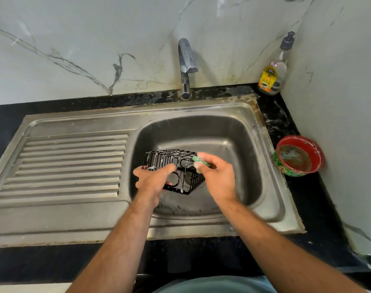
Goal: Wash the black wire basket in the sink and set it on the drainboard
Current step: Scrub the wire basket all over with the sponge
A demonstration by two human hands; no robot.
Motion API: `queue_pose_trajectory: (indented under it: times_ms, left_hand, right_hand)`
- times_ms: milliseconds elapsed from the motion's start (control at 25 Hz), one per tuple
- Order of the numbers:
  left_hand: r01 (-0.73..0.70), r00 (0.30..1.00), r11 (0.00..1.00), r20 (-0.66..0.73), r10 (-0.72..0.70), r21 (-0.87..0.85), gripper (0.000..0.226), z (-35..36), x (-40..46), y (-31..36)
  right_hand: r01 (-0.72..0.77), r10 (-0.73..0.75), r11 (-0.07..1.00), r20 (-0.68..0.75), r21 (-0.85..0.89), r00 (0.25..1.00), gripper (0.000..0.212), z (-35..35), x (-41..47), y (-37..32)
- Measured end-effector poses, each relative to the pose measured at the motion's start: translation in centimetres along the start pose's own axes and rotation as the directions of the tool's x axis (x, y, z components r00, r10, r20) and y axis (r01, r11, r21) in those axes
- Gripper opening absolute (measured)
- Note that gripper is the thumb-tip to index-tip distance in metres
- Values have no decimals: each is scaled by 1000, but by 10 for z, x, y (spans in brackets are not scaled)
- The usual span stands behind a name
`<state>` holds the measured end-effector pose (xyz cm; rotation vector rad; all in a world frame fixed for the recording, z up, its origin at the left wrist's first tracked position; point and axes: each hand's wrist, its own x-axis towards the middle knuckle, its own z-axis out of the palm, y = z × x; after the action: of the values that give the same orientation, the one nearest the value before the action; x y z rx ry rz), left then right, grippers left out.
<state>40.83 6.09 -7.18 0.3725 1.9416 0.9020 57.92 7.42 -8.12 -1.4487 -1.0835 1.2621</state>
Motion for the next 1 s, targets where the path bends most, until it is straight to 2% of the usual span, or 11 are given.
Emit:
queue_pose_trajectory:
  times_ms: [200,360,480,560,640,720,760,840,880,920,1000]
  left_hand:
    - [49,998,975,-26,-56,-218,87,-1,8,-1]
    - [76,996,937,-13,-85,-340,77,2,9,-12]
    - [169,984,885,119,-130,-433,80,8,6,-21]
    - [239,964,874,211,-161,-423,64,7,6,-32]
    - [258,959,888,217,-185,-382,44,6,6,-43]
    - [261,956,900,221,-192,-348,44,6,3,-47]
    - [267,955,902,218,-200,-340,54,7,6,-51]
    - [280,949,915,230,-217,-290,94,10,1,-47]
    - [270,951,941,209,-227,-206,114,11,-4,-43]
    - [246,961,968,140,-237,-56,119,11,-8,-39]
    - [143,990,929,-65,-128,342,100,12,-12,-33]
  right_hand:
    - [-65,75,996,190,-60,979,20,0,-22,-5]
    - [-77,71,996,126,38,989,20,9,-11,-17]
    - [-10,7,999,96,39,995,21,21,7,-35]
    - [32,-12,991,147,-132,989,23,21,5,-32]
    - [80,-6,935,211,-344,978,26,17,-5,-23]
    - [81,15,900,215,-427,977,26,14,-12,-16]
    - [69,23,895,201,-440,979,25,13,-13,-16]
    - [40,46,898,184,-437,982,24,13,-13,-19]
    - [20,62,905,179,-424,982,24,13,-12,-20]
    - [6,71,913,173,-408,982,24,13,-11,-20]
    - [-12,82,925,169,-379,982,25,15,-10,-19]
